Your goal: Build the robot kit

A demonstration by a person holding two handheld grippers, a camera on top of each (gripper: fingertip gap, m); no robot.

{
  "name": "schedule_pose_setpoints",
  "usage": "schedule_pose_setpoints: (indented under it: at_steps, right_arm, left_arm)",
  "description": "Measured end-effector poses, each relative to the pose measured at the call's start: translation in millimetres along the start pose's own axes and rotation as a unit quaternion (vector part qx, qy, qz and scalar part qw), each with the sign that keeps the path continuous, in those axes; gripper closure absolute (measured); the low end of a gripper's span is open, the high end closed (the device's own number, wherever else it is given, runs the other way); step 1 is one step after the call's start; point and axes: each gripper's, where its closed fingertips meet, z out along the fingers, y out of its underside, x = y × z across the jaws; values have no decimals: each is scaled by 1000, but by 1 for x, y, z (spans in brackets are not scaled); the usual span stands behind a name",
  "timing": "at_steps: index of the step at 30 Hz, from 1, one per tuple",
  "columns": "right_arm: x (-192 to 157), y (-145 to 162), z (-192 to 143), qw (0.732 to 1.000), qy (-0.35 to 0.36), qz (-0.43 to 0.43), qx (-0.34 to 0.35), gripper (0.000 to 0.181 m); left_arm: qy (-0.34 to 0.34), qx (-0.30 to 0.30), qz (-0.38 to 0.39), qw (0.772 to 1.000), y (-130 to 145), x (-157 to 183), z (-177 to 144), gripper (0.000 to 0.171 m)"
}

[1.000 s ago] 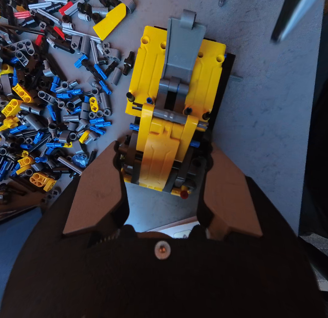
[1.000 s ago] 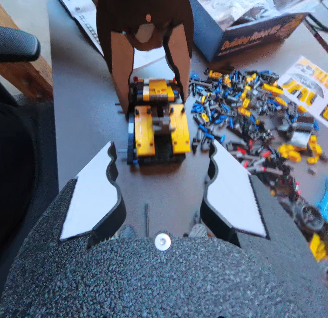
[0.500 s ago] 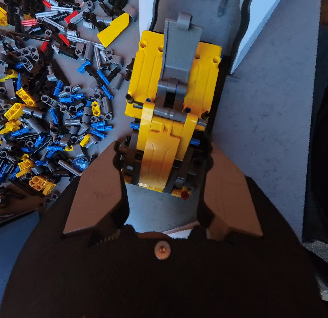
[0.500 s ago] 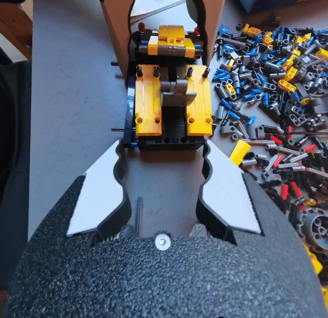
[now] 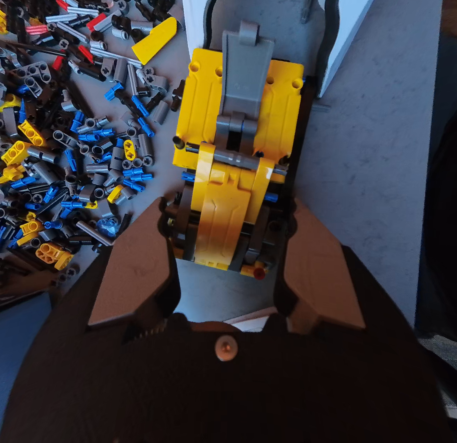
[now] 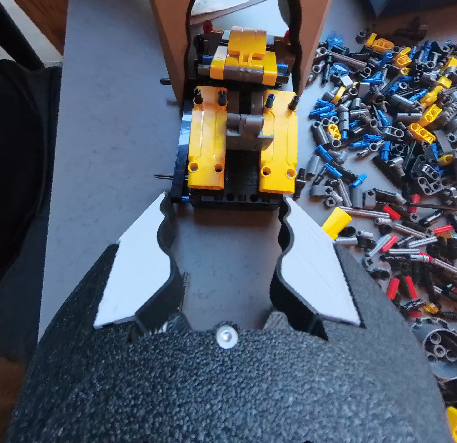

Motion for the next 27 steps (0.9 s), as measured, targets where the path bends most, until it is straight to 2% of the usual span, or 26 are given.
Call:
schedule_pose_setpoints:
  at_steps: [14, 17, 20, 23, 25, 27]
  right_arm:
    - [0, 1, 0, 999, -24, 13, -45, 95]
    - [-1, -1, 2, 999, -9, 22, -22, 93]
    - [-1, -1, 1, 999, 36, 6, -10, 87]
    - [13, -9, -11, 987, 150, -50, 8, 77]
    - [12, -20, -15, 976, 196, -87, 27, 85]
    - [10, -21, -11, 970, 217, -104, 23, 93]
  left_arm:
    - [-13, -4, -11, 1000, 1, 3, 0, 77]
    - [5, -3, -24, 1000, 3, 1, -3, 78]
    - [28, -15, -42, 999, 2, 1, -6, 78]
    - [54, -32, -52, 997, 1, 1, -8, 78]
    - [93, -40, -76, 992, -1, 2, -13, 78]
    - [165, -41, -119, 978, -4, 9, -20, 87]
